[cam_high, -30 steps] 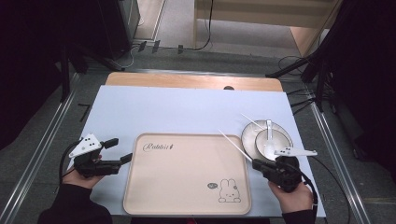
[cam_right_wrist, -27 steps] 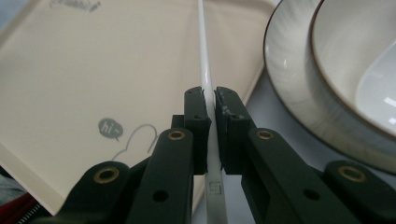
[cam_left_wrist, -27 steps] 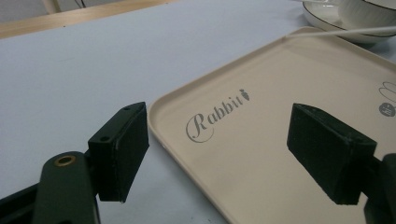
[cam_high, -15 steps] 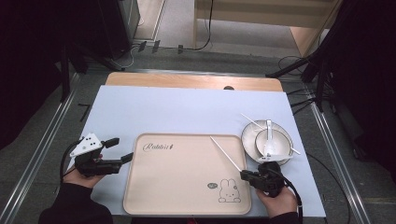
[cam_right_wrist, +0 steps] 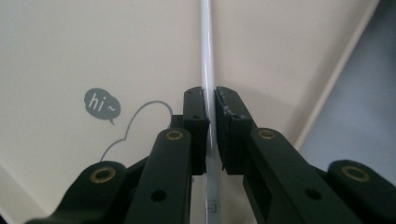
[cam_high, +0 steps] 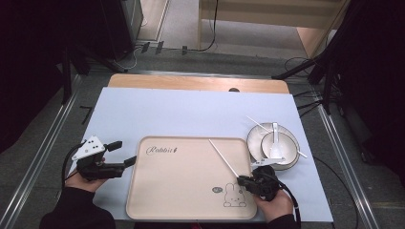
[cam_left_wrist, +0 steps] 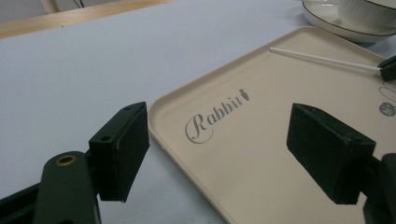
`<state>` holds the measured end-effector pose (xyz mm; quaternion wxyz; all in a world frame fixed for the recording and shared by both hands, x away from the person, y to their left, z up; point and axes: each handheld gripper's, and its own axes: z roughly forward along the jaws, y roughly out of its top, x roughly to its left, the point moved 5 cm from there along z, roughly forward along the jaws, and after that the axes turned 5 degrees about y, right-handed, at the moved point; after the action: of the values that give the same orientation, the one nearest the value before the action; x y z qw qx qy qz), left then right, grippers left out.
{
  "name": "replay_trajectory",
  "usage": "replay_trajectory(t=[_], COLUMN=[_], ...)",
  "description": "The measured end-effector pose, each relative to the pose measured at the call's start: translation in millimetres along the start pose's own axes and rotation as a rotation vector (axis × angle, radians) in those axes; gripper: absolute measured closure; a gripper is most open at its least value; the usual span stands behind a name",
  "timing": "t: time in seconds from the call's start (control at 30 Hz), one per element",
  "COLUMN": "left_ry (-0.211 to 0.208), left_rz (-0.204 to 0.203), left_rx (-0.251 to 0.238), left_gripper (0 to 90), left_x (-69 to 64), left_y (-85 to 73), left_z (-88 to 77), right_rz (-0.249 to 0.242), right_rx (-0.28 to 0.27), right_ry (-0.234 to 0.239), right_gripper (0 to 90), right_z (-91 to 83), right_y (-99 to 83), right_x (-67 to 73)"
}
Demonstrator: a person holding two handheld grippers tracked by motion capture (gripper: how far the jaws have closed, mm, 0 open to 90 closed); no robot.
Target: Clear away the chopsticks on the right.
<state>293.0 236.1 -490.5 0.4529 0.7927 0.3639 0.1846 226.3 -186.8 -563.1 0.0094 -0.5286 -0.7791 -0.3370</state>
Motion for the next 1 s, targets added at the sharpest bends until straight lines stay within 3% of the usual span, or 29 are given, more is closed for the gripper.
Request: replay_trajectory(t=[0.17,0.37,0.47,0.57,0.67,0.7,0.77,1.0], left_ry=[0.001,0.002,0.002,0.001,0.001,0.001,0.002,0.001], left_rz=[-0.003,-0.003,-0.004,-0.003,-0.002,-0.003,-0.007,-0.005], left_rx=[0.0,0.002,0.002,0.001,0.002,0.002,0.0,0.001], left_gripper=[21.4,21.6,21.6,21.6,21.6,21.6,21.6,21.6], left_x=[0.0,0.4,0.4,0.4,0.4,0.4,0.4,0.3], left_y=[0.0,-0.2,-0.3,-0.4,-0.6,-0.6,-0.7,-0.9], left_z=[-0.2,-0.2,-0.2,-0.3,-0.5,-0.6,-0.7,-0.7], right_rz=[-0.044,-0.027,-0.021,-0.047,-0.079,-0.105,-0.128,-0.157], right_rx=[-0.014,-0.011,-0.048,-0.09,-0.123,-0.148,-0.158,-0.211], right_ry=[0.003,0.054,0.096,0.139,0.149,0.157,0.169,0.187], right_gripper=[77.5,64.4,54.2,49.9,46.5,40.0,35.8,30.1], right_z=[2.2,0.2,-6.9,-15.8,-22.3,-28.4,-33.9,-55.6], right_y=[0.9,3.6,9.7,17.4,22.9,27.7,31.5,45.2], right_x=[2.6,2.8,3.5,3.6,4.1,3.7,1.6,-10.4])
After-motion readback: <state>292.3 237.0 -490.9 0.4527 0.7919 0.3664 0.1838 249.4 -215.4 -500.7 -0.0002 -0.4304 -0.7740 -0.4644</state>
